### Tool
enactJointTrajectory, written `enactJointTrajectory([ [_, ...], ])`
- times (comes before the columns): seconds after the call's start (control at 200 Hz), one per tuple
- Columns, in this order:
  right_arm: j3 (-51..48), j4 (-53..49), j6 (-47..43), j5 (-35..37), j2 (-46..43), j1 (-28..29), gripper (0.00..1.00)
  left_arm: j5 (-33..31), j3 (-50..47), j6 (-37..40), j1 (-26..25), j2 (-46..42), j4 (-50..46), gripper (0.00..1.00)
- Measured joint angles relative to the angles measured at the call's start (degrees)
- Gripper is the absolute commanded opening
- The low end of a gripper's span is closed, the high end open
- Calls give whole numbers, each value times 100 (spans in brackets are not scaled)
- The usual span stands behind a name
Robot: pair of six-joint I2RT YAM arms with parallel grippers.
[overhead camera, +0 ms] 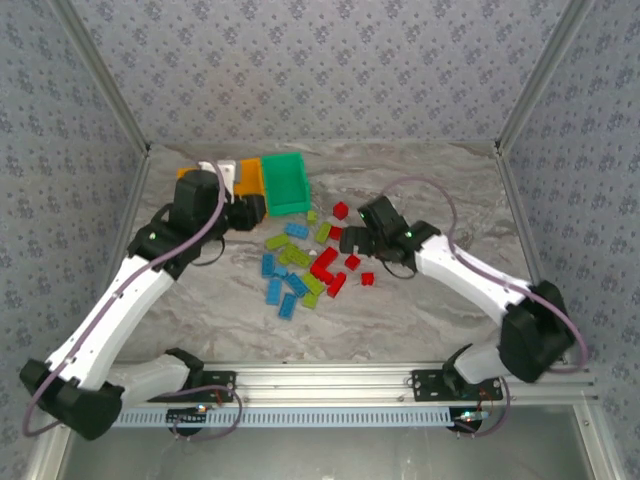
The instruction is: Sort the legos into containers by color
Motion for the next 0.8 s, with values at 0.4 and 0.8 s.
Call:
enactJointTrajectory([
  [0.4, 2588, 599, -2015, -138, 3386, -529, 74, 511, -1587, 2090, -664, -1102, -756, 95],
  [0.8, 3467, 299, -2839, -643, 4310, -809, 30, 708, -1943, 2855, -651, -1241, -595, 99],
])
